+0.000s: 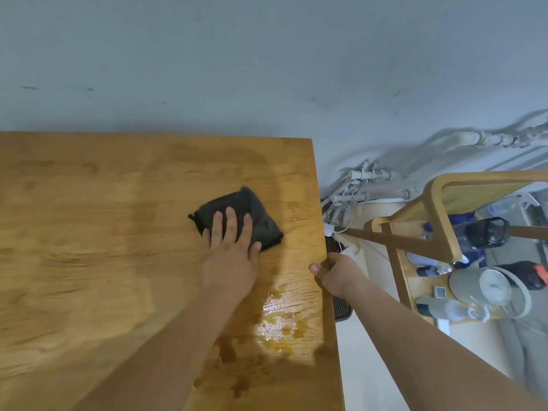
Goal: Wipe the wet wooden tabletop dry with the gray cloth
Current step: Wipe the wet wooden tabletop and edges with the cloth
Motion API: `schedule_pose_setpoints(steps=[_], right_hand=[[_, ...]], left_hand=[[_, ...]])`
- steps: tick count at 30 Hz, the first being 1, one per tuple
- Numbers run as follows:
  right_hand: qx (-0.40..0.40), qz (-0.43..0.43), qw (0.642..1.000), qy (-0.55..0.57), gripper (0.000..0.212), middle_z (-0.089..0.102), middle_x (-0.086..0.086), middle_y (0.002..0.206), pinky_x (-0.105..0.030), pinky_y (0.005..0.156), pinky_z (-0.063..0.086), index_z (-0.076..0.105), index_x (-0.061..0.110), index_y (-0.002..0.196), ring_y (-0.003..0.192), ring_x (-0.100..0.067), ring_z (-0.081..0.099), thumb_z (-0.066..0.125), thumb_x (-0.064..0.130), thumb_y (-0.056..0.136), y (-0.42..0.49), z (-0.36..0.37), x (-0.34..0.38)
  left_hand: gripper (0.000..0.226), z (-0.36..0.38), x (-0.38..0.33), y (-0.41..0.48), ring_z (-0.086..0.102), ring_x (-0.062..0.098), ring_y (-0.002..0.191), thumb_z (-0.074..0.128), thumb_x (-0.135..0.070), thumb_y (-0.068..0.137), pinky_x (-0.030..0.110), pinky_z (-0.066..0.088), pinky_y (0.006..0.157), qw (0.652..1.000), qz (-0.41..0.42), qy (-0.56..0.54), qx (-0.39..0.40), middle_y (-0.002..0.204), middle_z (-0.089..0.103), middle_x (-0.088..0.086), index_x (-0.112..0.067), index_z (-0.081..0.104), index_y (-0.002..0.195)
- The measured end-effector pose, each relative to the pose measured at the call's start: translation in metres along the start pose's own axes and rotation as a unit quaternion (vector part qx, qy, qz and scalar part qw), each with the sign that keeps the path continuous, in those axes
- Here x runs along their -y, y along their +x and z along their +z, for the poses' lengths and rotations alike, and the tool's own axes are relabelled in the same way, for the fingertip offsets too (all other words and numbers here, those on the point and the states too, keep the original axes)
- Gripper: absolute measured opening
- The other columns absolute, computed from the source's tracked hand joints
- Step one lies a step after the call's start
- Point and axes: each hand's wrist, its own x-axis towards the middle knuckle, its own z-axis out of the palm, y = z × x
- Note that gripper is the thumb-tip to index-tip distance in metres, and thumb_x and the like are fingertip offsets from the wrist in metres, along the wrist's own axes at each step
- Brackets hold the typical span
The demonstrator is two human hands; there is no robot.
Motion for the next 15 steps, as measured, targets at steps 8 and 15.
schedule_pose_setpoints(steps=[8, 15], right_hand=[[0.007, -0.002, 1.000, -0.016, 0.017, 0.061, 0.003, 0.108, -0.031, 0.085, 0.045, 0.060, 0.025, 0.113, 0.099, -0.020, 0.059, 0.060, 0.036, 0.100, 0.007, -0.007, 0.003], [0.028, 0.004, 0.999, 0.045, 0.035, 0.059, 0.005, 0.102, -0.034, 0.092, 0.049, 0.063, 0.024, 0.128, 0.097, -0.017, 0.055, 0.063, 0.041, 0.098, 0.005, -0.008, -0.004]], left_hand=[[0.061, -0.005, -0.011, 0.061, -0.008, 0.022, 0.158, 0.025, -0.056, 0.107, 0.049, 0.008, 0.127, 0.928, 0.352, 0.117, 0.021, 0.172, -0.006, 0.000, -0.037, 0.008, 0.162], [0.060, 0.000, -0.042, 0.053, -0.006, 0.030, 0.158, 0.026, -0.047, 0.108, 0.054, 0.009, 0.126, 0.986, 0.167, 0.005, -0.019, 0.172, 0.001, 0.006, -0.029, 0.012, 0.163]])
